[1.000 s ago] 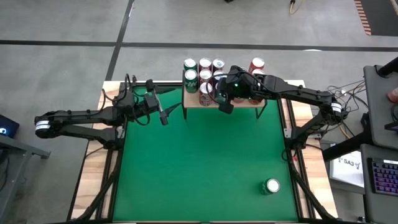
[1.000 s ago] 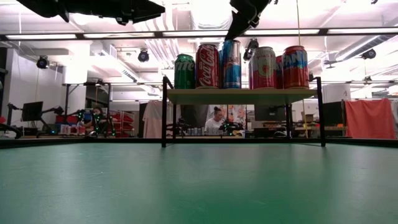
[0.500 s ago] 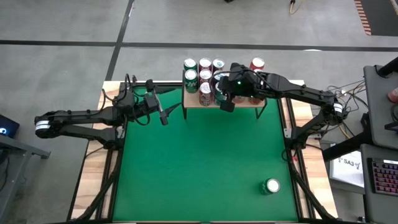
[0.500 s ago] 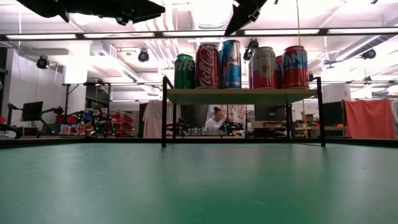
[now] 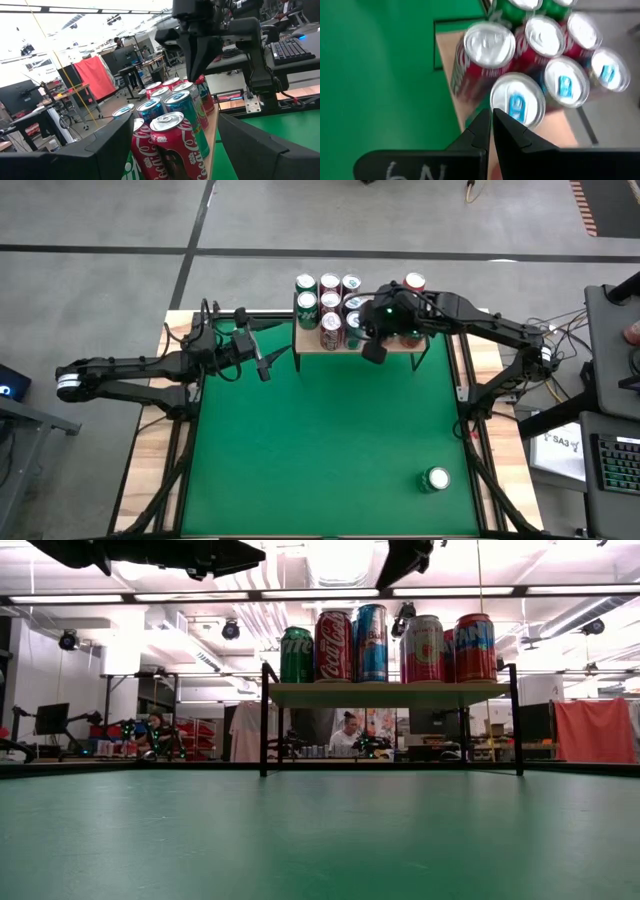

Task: Place canned beverage on shelf
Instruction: Put the blue soda can aligned with the blue soda can on the shelf

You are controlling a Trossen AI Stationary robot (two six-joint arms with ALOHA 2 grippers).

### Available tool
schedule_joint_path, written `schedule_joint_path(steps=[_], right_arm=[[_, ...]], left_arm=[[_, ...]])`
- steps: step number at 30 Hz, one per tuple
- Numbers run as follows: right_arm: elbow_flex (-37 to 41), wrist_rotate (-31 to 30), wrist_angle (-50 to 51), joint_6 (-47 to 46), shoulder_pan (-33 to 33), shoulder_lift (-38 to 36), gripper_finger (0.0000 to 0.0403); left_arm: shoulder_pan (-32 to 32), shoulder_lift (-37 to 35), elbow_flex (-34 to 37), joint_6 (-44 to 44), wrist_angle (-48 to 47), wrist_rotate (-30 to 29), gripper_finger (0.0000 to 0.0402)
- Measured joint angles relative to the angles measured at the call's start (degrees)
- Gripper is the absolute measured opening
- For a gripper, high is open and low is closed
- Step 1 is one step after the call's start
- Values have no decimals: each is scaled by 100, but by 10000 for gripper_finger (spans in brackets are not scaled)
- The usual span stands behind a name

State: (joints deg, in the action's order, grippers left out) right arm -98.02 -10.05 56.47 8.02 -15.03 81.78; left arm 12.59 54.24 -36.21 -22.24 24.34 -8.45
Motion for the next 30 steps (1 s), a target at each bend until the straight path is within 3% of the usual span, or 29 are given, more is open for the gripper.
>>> schedule_joint_path(steps=[15,30], right_arm=[[60,-490,351,-100,-264,0,12],[132,-450,35,54,-490,9,12]], left_arm=[[1,0,0,2,0,0,274],[0,0,0,4,-1,0,274]])
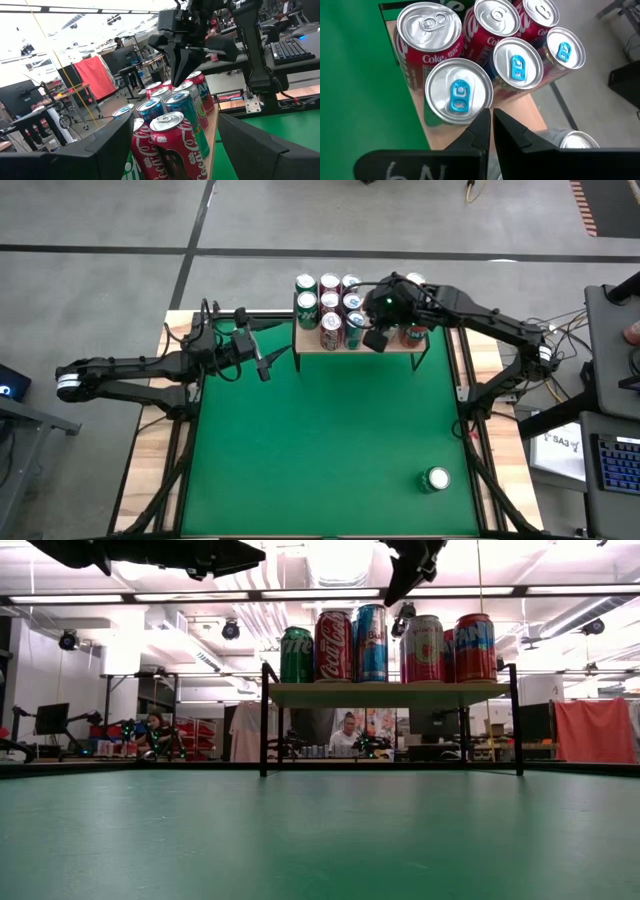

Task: Place canned beverage on shelf
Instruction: Put the blue soda can aligned with the blue soda can on the shelf

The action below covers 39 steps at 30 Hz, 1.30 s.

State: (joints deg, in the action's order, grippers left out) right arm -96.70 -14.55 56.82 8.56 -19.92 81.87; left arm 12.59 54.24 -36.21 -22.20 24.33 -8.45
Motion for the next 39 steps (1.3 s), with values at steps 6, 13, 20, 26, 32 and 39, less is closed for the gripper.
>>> schedule_joint_path(steps=[6,13,20,26,32,39], right_arm=[[92,0,-222,35,0,9,12],[126,0,-285,101,0,9,12],[251,-2,-362,131,0,9,12],[349,-4,-541,280,0,9,12],[351,-4,-576,409,0,9,12],[353,-2,-783,601,0,9,12]], left_arm=[[1,0,0,1,1,0,274],[0,0,0,1,1,0,274],[1,0,0,1,1,0,274],[-1,0,0,1,1,0,274],[1,0,0,1,1,0,274],[-1,0,0,1,1,0,274]])
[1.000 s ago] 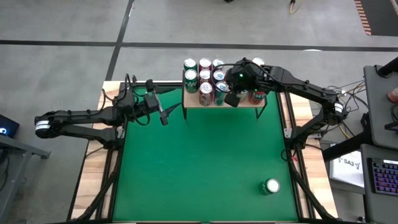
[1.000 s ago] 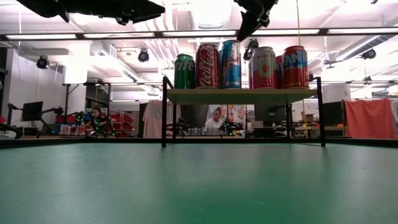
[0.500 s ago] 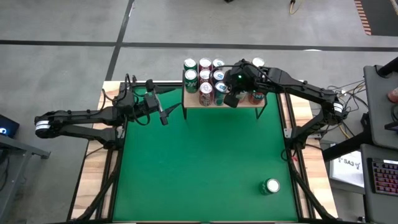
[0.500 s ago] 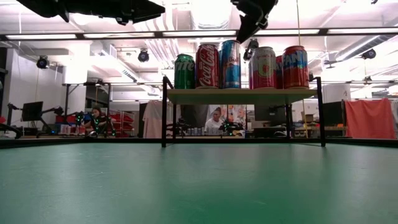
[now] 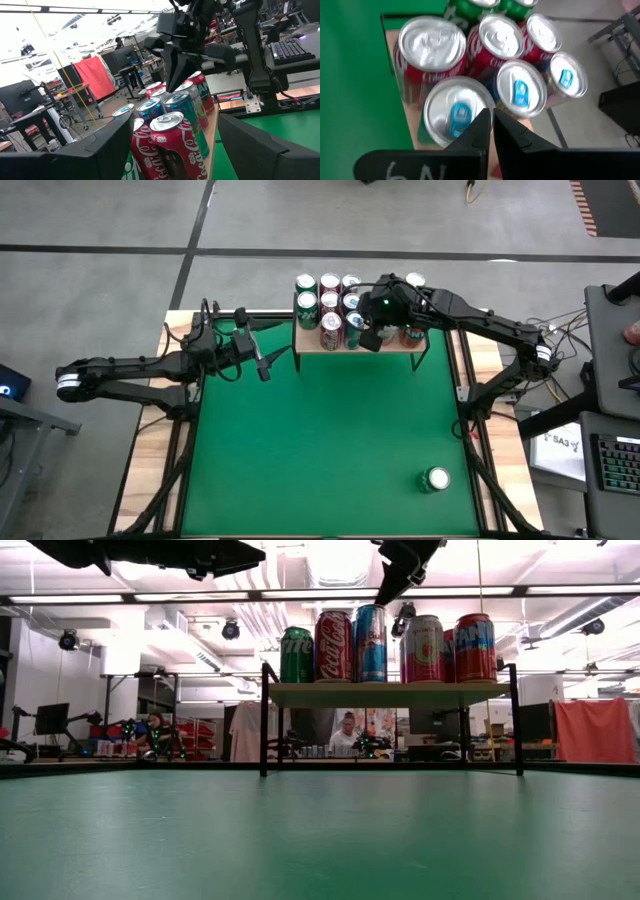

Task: Place canned beverage on shelf
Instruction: Put the blue soda can aligned with the blue soda can on the shelf

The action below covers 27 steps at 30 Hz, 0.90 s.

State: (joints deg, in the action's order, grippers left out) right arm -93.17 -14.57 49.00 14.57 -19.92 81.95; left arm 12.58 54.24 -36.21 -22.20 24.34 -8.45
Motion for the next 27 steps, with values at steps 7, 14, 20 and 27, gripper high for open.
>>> schedule_joint_path(steps=[7,14,20,27], right_arm=[[-16,437,-478,-161,17,1,12],[7,564,-503,-409,92,135,12],[7,568,-524,-423,202,229,12],[7,563,-475,-429,243,232,12]], left_arm=[[2,0,0,0,0,0,274],[0,0,0,0,0,0,274],[2,0,0,0,0,0,274],[0,0,0,0,-1,0,274]])
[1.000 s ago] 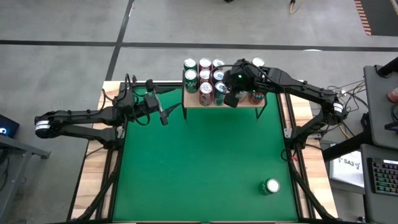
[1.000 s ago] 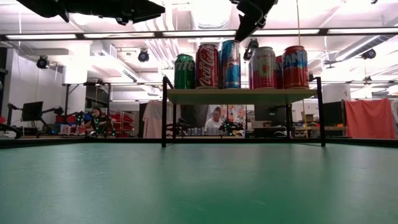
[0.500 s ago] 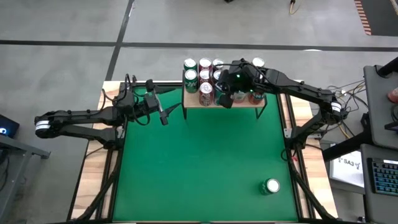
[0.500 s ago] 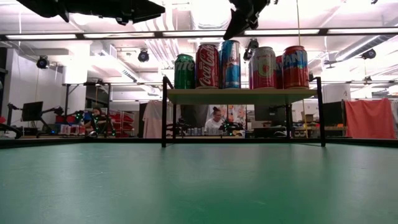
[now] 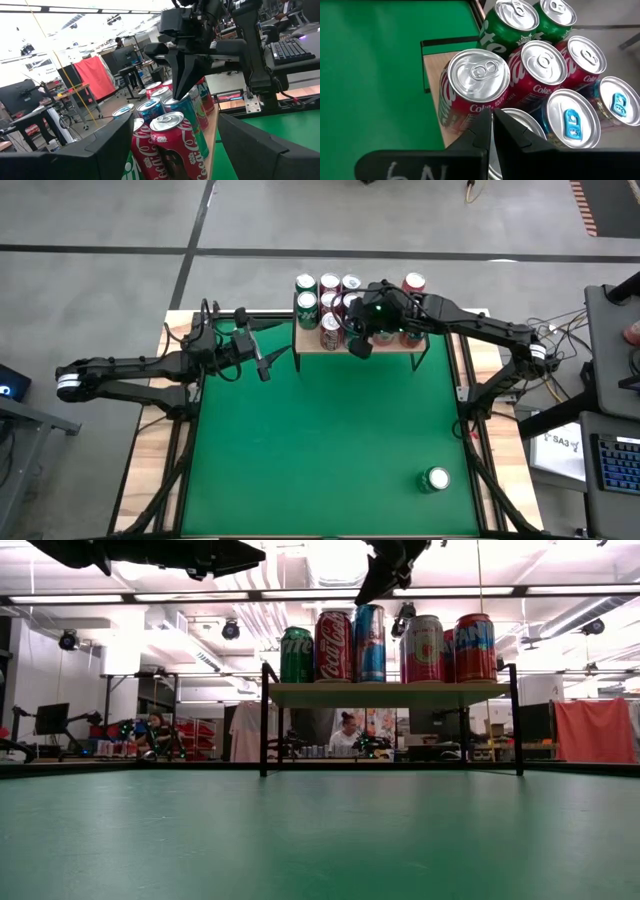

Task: Place canned beverage on shelf
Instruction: Put the blue soda can aligned with the blue soda can on the shelf

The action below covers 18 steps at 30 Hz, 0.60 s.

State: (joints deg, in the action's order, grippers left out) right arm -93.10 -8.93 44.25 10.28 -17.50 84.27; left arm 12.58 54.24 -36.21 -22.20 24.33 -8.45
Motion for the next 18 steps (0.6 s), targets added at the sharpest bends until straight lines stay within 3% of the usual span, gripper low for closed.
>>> schedule_joint_path(steps=[18], right_arm=[[0,38,145,127,42,-88,12]], left_arm=[[-1,0,0,0,1,0,274]])
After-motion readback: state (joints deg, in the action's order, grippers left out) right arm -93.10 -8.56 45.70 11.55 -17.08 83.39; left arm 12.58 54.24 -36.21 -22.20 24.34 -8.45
